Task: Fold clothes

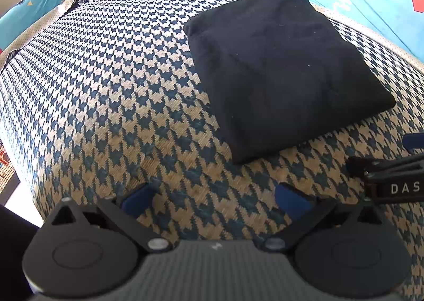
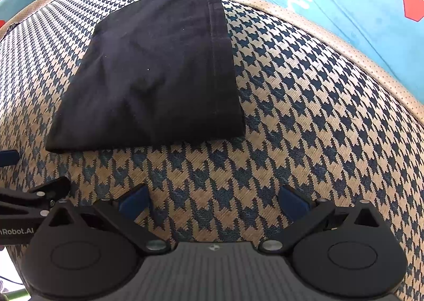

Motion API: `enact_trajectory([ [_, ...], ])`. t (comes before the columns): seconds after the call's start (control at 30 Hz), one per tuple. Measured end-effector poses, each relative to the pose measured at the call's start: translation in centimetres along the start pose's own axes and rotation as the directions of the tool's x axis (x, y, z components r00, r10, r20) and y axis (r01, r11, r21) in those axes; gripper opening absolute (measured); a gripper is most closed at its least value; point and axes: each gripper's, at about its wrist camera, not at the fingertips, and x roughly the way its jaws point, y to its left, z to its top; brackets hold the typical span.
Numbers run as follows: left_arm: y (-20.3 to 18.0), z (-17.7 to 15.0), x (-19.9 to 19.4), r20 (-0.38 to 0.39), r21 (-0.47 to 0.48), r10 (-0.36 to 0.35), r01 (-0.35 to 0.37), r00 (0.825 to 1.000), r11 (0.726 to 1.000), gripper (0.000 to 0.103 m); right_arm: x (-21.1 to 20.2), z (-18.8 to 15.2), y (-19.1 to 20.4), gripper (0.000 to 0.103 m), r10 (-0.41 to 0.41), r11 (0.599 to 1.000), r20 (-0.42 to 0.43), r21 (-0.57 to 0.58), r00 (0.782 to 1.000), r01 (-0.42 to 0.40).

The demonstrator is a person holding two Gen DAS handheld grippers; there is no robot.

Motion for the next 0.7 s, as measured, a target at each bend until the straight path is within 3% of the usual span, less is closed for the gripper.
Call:
enact_trajectory([
  [0.33, -0.1, 0.1, -0.1, -0.026, 0.003, -0.004, 0.005, 1.0, 1.0, 0.103, -0.4, -0.9, -0.6, 0.103, 0.007, 1.0, -0.001, -0.015, 1.0, -0.007],
  [0.7, -0.1, -0.1, 0.0, -0.037, 0.023, -0.02, 0.02, 0.999, 1.0, 0.103, -0.3, 1.3, -1.7, 0.103, 0.001, 1.0, -0.064, -0.013, 0.998, -0.002],
])
